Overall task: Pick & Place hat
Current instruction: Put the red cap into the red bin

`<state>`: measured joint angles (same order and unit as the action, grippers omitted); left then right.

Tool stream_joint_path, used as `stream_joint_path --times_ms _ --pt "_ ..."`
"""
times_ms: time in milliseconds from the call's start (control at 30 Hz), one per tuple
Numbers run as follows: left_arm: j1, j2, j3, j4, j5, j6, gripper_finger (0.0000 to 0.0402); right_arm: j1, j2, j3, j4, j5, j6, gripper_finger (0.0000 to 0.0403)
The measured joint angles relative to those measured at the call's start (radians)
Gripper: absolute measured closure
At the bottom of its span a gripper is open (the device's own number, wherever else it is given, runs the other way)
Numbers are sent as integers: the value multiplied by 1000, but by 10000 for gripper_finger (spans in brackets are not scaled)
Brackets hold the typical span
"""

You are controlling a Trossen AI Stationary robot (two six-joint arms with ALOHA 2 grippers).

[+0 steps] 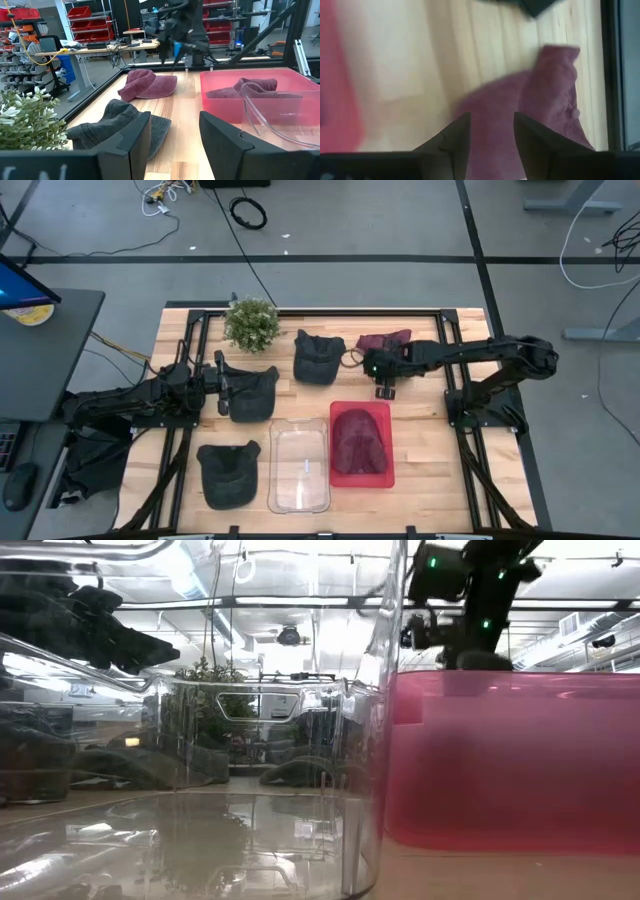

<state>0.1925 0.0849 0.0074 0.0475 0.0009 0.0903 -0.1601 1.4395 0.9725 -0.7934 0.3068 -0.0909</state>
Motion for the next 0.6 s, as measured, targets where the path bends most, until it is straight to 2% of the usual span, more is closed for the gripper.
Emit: stream_joint_path --times_ms 233,467,600 --pt "0 0 0 0 0 0 229 -184 -16 -74 63 -77 -146 252" --pt "0 0 0 0 0 0 229 -323 -34 -111 91 -95 -227 252" --pt "0 0 0 0 0 0 229 -377 -37 -139 138 -188 -274 252"
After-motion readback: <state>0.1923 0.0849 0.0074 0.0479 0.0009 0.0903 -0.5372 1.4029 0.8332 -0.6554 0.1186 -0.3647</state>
